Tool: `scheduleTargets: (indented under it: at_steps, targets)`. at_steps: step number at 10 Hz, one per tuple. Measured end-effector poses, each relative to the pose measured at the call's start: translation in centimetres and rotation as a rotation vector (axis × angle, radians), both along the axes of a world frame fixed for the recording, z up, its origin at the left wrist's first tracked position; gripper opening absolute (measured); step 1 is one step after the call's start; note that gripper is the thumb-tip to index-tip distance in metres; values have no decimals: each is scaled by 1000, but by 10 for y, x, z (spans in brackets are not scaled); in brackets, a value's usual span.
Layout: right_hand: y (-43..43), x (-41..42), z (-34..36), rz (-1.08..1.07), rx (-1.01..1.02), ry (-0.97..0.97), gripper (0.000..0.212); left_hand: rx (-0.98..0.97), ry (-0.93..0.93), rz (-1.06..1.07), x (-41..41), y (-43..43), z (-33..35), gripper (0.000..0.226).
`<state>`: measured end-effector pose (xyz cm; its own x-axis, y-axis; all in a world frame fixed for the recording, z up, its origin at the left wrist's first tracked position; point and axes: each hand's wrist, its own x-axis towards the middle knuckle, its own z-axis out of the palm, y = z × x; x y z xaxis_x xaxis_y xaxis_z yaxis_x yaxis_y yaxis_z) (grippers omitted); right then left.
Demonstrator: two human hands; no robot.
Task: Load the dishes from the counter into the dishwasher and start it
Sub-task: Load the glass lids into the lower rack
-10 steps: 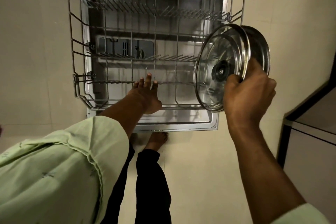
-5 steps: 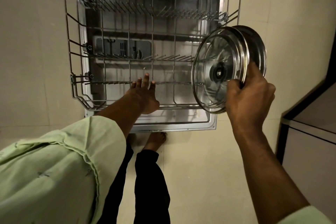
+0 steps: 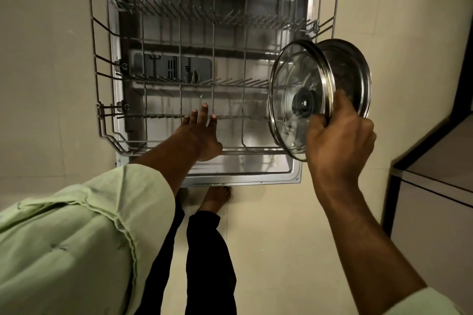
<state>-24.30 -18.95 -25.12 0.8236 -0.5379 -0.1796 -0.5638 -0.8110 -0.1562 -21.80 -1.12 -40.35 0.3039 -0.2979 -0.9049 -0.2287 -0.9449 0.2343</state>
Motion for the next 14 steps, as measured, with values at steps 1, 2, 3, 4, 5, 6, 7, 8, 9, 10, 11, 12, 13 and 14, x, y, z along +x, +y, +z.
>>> scheduleTargets:
  at_steps: [1,2,3,4,5,6,7,8,9,10,11,12,13,14]
  targets:
    - [-1,3,1,-1,-7,-2,36,1,-7,-6,-1,0,0,83]
    - [-4,7,5,-58,-11,-79,35,0,-6,-7,0,0,0,83]
    - [-4,9,5,-84,-30,-61,36,1,-1,4,0,-1,1,83]
    - [-1,14,1,-105,-22,-25,34,-3,-3,4,0,-1,1,82]
    - [-5,21,-1,-140,-5,-23,30,-5,0,2,-1,0,1,83]
    - [-7,18,-3,-150,5,-12,30,-7,-2,1,0,0,1,83]
    - [-7,11,-4,-155,31,-22,30,-8,-2,-2,-1,0,2,83]
    - [-9,10,-4,-153,50,-27,29,-7,-2,0,-1,-1,3,83]
    - [-10,11,-1,-166,51,-55,28,-11,-1,-3,0,-1,3,82]
    - [-10,11,4,-183,55,-61,27,-7,3,-4,0,0,4,82]
    - [-7,16,5,-185,43,-37,30,-4,3,-4,0,-1,3,82]
    - [0,20,-3,-172,36,-20,30,-10,2,-8,0,-1,4,82]
    - [5,19,-13,-179,30,-3,34,-18,6,-7,1,0,4,82]
    - [9,15,-22,-174,37,-16,35,-22,9,-6,1,1,4,83]
